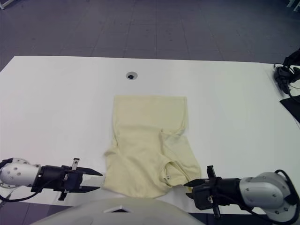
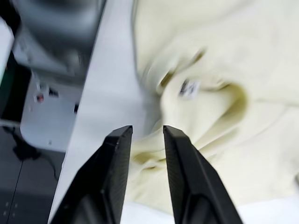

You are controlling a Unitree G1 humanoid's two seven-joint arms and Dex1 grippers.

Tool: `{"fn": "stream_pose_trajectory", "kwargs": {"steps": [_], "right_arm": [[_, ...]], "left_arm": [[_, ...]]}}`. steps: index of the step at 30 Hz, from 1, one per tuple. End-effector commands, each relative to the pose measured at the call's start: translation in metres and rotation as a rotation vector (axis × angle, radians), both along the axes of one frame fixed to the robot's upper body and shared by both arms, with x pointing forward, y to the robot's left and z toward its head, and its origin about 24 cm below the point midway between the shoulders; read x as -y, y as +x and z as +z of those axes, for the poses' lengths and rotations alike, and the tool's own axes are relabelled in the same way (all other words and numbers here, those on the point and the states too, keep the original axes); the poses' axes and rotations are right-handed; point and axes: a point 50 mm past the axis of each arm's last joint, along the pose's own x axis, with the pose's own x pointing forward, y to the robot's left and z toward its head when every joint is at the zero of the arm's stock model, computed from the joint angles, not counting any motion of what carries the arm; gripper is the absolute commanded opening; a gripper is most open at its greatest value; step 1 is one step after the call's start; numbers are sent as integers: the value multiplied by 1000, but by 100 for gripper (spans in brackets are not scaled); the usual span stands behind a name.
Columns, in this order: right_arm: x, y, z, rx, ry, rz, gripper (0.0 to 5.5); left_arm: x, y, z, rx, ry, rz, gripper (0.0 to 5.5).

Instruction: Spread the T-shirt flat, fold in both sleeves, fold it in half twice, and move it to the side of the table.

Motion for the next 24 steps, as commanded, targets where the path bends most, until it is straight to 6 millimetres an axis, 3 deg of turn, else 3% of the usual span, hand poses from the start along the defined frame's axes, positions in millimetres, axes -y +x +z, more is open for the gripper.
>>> {"fn": "stream_pose_trajectory", "kwargs": {"steps": [1, 7, 10, 13, 18, 22, 24], "right_arm": [[-1, 12, 29, -16, 185, -41, 191], [1, 18, 42, 3, 197, -64, 284], [11, 42, 40, 132, 155, -184, 329], [24, 66, 28, 239, 97, -314, 381], [33, 82, -6, 299, -30, -359, 461], [30, 88, -26, 303, -32, -392, 535], [26, 88, -38, 279, -45, -383, 538]], "left_arm": [[-4, 7, 10, -16, -91, 42, 250], [-5, 26, -1, 66, -52, 105, 347], [5, 40, -8, 130, -51, 179, 394], [20, 57, -18, 183, -61, 279, 448], [37, 65, -28, 214, -54, 336, 532], [40, 62, -32, 213, -28, 326, 540], [41, 59, -36, 206, -9, 309, 540]]}}
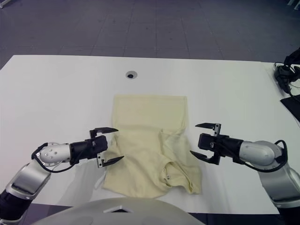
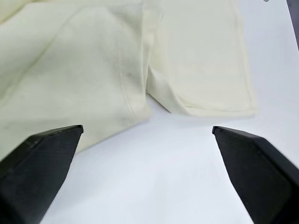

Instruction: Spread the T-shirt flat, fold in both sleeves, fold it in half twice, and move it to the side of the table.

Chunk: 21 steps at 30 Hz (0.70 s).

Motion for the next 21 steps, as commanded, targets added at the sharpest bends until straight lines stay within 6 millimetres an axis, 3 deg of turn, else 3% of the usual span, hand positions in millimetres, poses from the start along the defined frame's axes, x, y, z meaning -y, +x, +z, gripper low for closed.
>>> {"fn": "stream_pose_trajectory", "kwargs": {"steps": [1, 11, 21], "right_arm": [[-6, 2, -20, -30, -20, 16, 538], [4, 5, -42, -74, -99, -8, 538], [35, -6, -16, -215, -262, -39, 538]], "left_arm": [[3, -4, -5, -11, 36, -21, 540], [1, -5, -13, 7, 81, -14, 540], [-5, -8, -21, 18, 141, 7, 540]]}}
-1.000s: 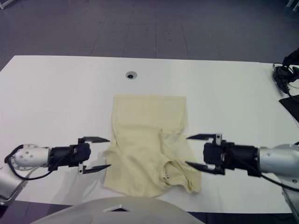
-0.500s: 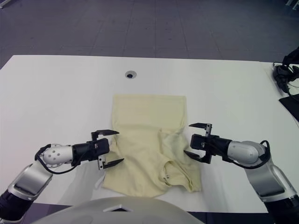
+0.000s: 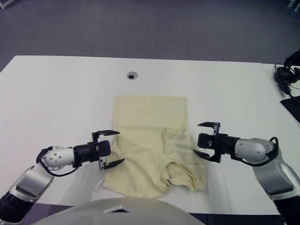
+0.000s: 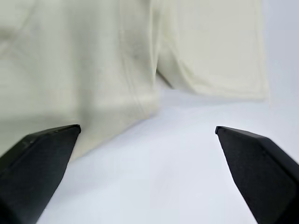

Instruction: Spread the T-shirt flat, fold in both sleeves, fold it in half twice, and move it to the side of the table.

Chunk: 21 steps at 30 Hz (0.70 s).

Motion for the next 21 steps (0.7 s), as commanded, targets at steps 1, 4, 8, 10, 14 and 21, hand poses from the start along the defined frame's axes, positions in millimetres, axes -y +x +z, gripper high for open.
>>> {"fn": "stream_pose_trajectory", "kwargs": {"steps": [1, 4, 8, 10, 14, 21], "right_arm": [[25, -12, -5, -160, -111, -77, 538], [33, -17, 5, -205, -124, -130, 538], [38, -26, 15, -265, -134, -185, 538], [40, -31, 18, -283, -138, -208, 538], [41, -31, 24, -292, -110, -221, 538], [24, -2, 51, -127, 86, -238, 538]], "left_arm": [[-9, -2, -12, -27, 83, 39, 540], [-11, 0, -10, -14, 87, 43, 540], [-12, 3, -7, 0, 88, 48, 540], [-12, 3, -7, 6, 88, 47, 540], [-13, 3, -5, 17, 88, 65, 540], [-9, 3, 2, 44, 56, 38, 540]]}}
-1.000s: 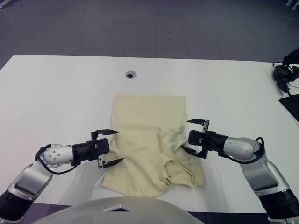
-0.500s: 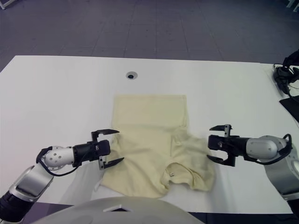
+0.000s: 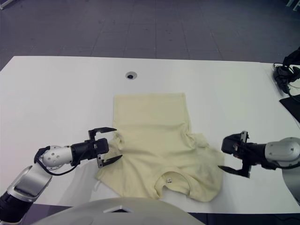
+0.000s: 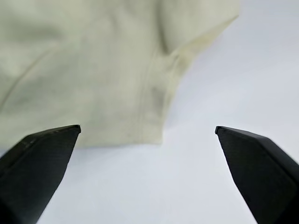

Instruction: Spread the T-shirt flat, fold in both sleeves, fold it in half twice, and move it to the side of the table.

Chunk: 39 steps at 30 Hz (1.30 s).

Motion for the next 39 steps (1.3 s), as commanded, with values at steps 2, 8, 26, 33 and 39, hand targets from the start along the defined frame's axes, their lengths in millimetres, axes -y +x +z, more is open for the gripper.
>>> {"fn": "stream_pose_trajectory", "kwargs": {"steps": [2, 8, 26, 33, 39], "right_arm": [[-15, 21, 26, 156, 147, 7, 538], [-39, 68, 47, 469, 348, -27, 538], [-120, 146, -81, 540, 230, 35, 538], [-111, 152, -103, 610, 148, -29, 538], [-106, 160, -104, 655, 154, -104, 538]], "left_arm": [[-3, -3, 4, -3, 5, -38, 540], [-13, -8, 21, -9, -18, -107, 540], [-37, -4, 5, -24, 172, -88, 540], [-58, 10, 3, 23, 317, -71, 540], [-72, 28, 12, 114, 375, -4, 540]]}}
